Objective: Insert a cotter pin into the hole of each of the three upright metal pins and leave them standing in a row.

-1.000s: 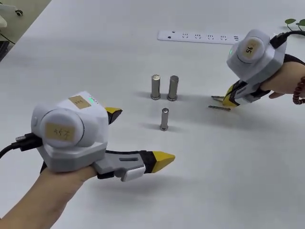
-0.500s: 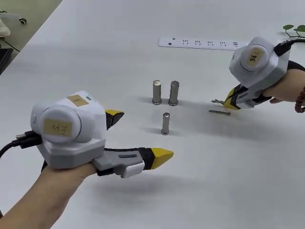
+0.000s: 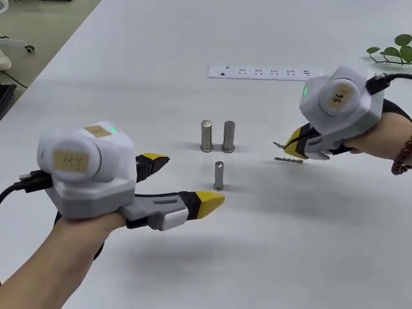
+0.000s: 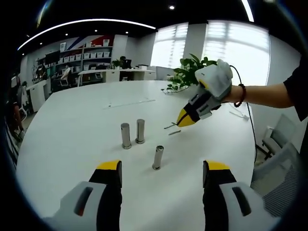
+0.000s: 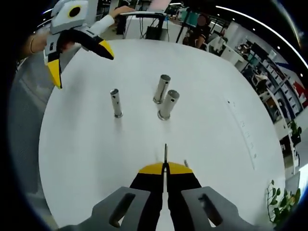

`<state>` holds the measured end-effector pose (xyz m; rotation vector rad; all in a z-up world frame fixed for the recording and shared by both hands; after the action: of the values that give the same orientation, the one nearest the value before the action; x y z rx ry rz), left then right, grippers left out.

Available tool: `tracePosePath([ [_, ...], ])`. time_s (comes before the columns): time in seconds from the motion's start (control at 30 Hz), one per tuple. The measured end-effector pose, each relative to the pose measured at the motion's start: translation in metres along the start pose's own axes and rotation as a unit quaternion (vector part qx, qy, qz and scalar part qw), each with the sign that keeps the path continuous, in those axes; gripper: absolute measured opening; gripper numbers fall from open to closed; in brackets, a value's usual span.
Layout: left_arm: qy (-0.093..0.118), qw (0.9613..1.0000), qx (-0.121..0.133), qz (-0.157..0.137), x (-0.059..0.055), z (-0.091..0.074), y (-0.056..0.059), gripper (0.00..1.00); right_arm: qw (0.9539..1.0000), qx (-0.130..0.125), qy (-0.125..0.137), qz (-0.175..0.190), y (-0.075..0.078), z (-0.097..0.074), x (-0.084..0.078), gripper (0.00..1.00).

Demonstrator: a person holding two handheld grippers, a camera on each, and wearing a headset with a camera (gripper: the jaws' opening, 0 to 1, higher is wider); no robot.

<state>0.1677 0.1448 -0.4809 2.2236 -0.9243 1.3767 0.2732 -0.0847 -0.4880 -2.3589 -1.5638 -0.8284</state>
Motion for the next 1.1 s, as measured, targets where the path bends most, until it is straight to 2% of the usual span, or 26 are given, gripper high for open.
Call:
tracePosePath([
  [0.17, -0.010, 0.9999, -0.009, -0.008, 0.002, 0.002, -0.001, 0.57, 0.9997, 0.005, 0.020, -0.014, -0.007, -0.002, 0.007, 0.00],
  [0.33, -0.002, 0.9996, -0.017, -0.021, 0.006, 0.002, 0.000, 0.51, 0.9985, 0.012, 0.039, -0.037, -0.025, -0.011, 0.015, 0.00],
  [0.43, -0.003, 0.9992, -0.019, -0.035, 0.008, 0.002, 0.001, 0.48, 0.9969, 0.019, 0.059, -0.047, -0.035, -0.017, 0.022, 0.00],
  [0.5, -0.002, 0.9987, -0.022, -0.047, 0.009, 0.002, 0.002, 0.46, 0.9963, 0.022, 0.066, -0.050, -0.037, -0.017, 0.023, 0.00],
  [0.77, 0.014, 0.9941, -0.047, -0.097, 0.015, 0.003, 0.009, 0.33, 0.9917, 0.035, 0.092, -0.083, -0.054, -0.021, 0.029, 0.00],
  [1.1, 0.022, 0.9872, -0.072, -0.140, 0.018, 0.005, 0.017, 0.25, 0.9861, 0.051, 0.107, -0.116, -0.083, -0.028, 0.033, 0.00],
])
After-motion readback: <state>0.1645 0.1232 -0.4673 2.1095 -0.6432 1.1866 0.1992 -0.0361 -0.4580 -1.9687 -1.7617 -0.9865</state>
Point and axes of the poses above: the centre of the closed fingertips' face, and the gripper's own axes: z roughly forward along the fingers, y roughly to its right, x roughly out of its top, the point moved 9 cm from there along -z, roughly backward along the fingers, and after that the axes turned 13 degrees about z, right-handed, at the moved point
